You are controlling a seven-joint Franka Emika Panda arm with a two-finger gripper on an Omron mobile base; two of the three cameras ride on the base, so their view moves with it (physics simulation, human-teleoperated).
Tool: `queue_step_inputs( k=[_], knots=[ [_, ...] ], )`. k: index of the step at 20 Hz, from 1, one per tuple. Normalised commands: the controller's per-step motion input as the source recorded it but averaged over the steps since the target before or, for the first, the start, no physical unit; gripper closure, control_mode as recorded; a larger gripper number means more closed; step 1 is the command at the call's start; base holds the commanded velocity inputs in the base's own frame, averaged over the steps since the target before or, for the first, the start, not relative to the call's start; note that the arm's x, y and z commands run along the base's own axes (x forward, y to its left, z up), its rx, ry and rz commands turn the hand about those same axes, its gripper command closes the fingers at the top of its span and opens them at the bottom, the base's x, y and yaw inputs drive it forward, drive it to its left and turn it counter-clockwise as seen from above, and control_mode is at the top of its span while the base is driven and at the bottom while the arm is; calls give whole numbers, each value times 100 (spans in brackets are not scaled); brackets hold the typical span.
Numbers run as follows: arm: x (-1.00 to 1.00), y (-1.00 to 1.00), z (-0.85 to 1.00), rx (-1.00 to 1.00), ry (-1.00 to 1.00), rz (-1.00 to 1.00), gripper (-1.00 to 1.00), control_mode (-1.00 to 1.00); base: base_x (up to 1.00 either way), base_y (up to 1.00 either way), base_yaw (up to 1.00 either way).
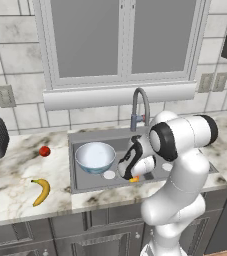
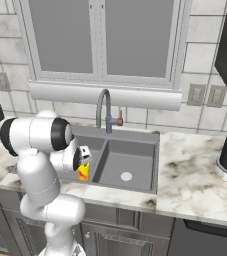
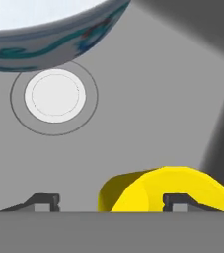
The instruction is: Remove the banana and apple from the sink. Then move the bowl and cup from the counter to the sink for washing.
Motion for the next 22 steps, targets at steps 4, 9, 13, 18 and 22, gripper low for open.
queue_step_inputs(
  k=[4, 9, 13, 18, 22],
  knots=[
    [-1, -1, 13, 0, -4, 0, -100, -100, 0, 0, 0],
    [-10, 0, 16, 1, -3, 0, -100, -100, 0, 0, 0],
    [-10, 0, 20, 2, -2, 0, -100, -100, 0, 0, 0],
    [-8, 0, 26, 4, -3, 0, -100, -100, 0, 0, 0],
    [-10, -1, 31, 5, -2, 0, -100, -100, 0, 0, 0]
  ],
)
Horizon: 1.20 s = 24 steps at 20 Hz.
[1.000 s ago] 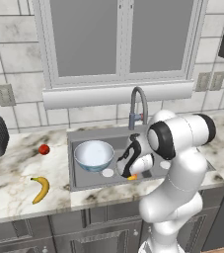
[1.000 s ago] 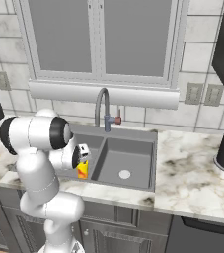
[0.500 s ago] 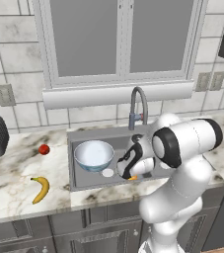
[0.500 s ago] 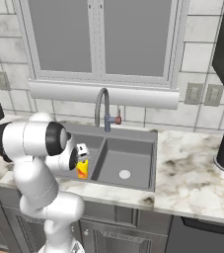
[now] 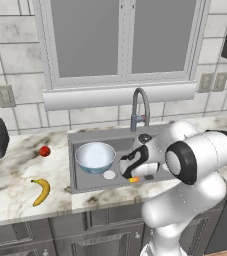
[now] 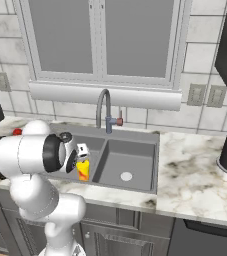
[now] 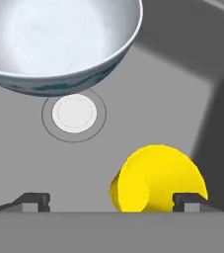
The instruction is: Remove the banana and apple from the sink. Then move the bowl and cup from the counter to the sink for washing.
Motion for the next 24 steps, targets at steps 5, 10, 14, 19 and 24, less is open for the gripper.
queue_step_inputs(
  k=[5, 10, 14, 19, 24],
  knots=[
    [-14, -3, 34, 5, -2, 0, -100, -100, 0, 0, 0],
    [-15, -2, 34, 4, 0, -2, -100, -100, 0, 0, 0],
    [-14, -3, 35, 1, 1, -5, -100, -100, 0, 0, 0],
    [-13, -4, 35, 0, 8, -8, -100, -100, 0, 0, 0],
    [-21, -9, 25, 0, 6, -7, -100, -100, 0, 0, 0]
  ],
)
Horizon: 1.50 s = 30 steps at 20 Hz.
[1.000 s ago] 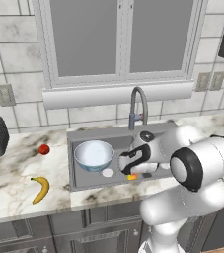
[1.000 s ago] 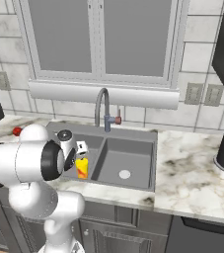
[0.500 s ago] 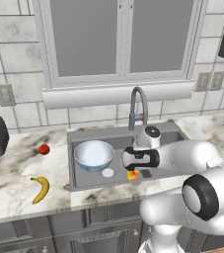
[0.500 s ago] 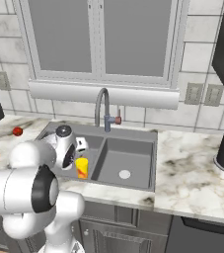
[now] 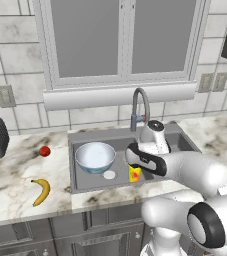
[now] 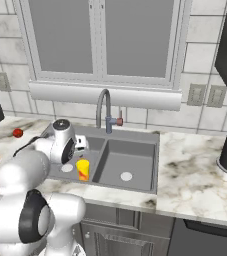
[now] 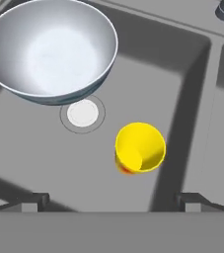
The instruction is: Remove the banana and apple from the sink. Then move the bowl and cup from the counter to the sink for washing.
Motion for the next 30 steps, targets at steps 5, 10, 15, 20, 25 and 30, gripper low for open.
queue_step_inputs(
  k=[5, 10, 15, 20, 25, 30],
  knots=[
    [-22, -12, 17, 2, 1, -1, -100, -100, 0, 0, 0],
    [-23, -12, 15, 3, 0, 0, -100, -100, 0, 0, 0],
    [-27, -11, 17, 3, 0, 0, -100, -100, 0, 0, 0],
    [-29, -9, 17, 0, 0, -2, -100, -100, 0, 0, 0],
    [-29, -5, 12, 0, -1, -5, -100, -100, 0, 0, 0],
    [-28, -2, 7, 0, -8, -9, -100, -100, 0, 0, 0]
  ],
)
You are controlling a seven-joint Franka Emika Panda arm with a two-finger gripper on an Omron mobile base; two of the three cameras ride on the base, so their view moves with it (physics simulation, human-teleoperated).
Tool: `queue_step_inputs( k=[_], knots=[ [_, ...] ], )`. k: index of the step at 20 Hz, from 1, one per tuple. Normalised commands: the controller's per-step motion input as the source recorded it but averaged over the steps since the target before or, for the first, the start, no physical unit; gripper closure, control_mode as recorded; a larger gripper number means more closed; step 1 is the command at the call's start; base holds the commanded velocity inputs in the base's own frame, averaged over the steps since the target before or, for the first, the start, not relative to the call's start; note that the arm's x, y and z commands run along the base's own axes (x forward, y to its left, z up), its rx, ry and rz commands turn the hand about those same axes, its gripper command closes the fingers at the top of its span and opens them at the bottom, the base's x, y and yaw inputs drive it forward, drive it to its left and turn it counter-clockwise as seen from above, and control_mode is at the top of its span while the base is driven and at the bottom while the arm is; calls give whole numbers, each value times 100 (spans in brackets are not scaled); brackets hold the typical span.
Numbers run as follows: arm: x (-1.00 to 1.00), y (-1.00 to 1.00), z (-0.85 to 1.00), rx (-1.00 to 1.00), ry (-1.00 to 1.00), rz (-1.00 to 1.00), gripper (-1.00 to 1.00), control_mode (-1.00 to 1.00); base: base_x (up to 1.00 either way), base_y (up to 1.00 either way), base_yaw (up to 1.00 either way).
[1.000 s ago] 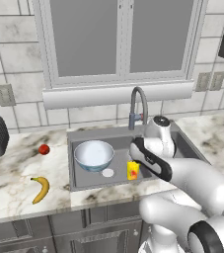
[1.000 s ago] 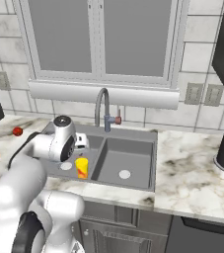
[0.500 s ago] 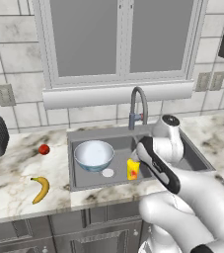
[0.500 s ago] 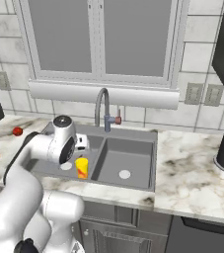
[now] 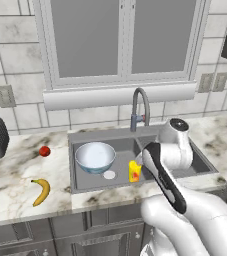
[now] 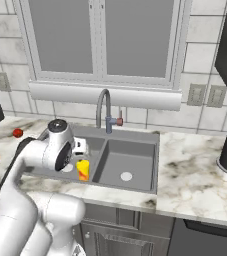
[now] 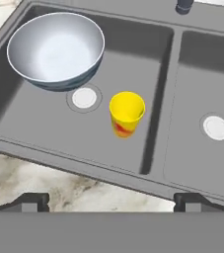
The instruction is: Remove the banana and apple from the sink. Then move the bowl and cup from the counter to the sink for washing.
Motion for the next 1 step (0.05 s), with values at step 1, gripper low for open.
queue_step_inputs(
  k=[1],
  knots=[
    [-27, 0, 7, 0, -12, -9, -100, -100, 0, 0, 0]
  ],
)
